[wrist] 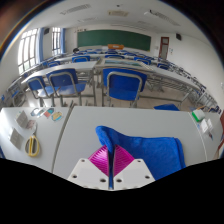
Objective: Fold towel
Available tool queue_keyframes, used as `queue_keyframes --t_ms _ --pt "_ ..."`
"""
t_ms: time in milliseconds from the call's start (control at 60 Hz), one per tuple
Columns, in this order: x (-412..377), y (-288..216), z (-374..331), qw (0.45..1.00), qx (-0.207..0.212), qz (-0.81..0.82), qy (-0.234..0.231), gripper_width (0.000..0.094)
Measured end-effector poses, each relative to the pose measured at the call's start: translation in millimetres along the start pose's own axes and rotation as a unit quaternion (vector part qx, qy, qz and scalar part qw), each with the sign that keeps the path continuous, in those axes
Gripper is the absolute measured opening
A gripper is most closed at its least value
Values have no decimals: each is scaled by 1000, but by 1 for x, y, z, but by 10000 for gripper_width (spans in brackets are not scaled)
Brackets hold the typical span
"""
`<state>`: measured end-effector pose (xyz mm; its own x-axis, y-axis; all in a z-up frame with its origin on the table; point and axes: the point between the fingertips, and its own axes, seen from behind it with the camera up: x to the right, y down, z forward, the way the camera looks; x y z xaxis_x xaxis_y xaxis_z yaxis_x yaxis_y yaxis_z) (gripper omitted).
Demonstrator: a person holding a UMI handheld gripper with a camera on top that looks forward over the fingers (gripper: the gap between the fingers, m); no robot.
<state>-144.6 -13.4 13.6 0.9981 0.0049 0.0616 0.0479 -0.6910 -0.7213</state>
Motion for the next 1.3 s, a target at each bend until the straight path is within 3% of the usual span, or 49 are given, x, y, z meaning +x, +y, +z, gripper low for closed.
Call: queue_keyframes --t_ms 167,283,417,483,583,617,650,1017,1300 --pt "-42 -71 -60 991 56 73 -98 36" --pt "-9 -84 -64 989 65 83 -99 35" --pt "43 -50 -33 994 29 73 -77 61" --pt "63 -42 -17 996 10 62 -61 228" --pt "104 -32 -9 999 4 31 -20 764" --pt "121 -32 -9 1000 6 20 -8 875" --pt "123 -32 -15 1000 10 12 0 845" --pt "87 -42 -149 998 60 5 29 850" --pt "24 6 -278 996 78 1 40 847"
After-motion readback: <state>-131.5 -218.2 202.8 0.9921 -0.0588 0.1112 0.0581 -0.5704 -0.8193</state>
